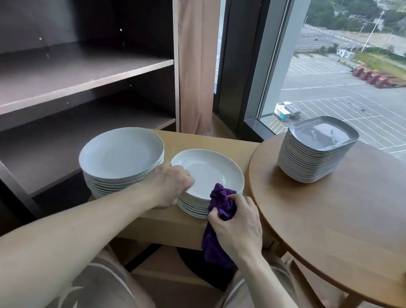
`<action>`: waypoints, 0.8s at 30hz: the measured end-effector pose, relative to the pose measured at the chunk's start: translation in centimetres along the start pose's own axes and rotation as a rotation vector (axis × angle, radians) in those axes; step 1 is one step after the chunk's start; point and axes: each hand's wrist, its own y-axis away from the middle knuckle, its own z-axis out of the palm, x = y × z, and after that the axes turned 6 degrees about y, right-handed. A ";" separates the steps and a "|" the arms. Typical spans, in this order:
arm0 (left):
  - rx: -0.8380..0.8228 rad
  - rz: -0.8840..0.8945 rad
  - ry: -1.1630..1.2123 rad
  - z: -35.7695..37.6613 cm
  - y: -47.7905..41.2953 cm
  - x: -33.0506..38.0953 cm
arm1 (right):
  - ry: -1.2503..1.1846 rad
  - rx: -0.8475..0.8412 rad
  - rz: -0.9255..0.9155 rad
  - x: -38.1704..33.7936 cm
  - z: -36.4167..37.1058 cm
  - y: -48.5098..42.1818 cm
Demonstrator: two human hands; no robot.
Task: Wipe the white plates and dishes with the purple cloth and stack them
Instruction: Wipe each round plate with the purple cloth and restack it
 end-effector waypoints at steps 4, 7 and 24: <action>0.062 0.158 -0.164 -1.9 0.4 -0.6 | -0.019 0.023 -0.007 -0.5 0.0 -0.2; 0.127 0.324 -0.316 -3.9 0.4 -1.1 | -0.048 0.070 0.016 -1.0 -0.1 -0.3; 0.318 0.189 -0.505 -10.1 5.7 -4.8 | -0.114 0.099 0.036 -3.4 1.4 -0.2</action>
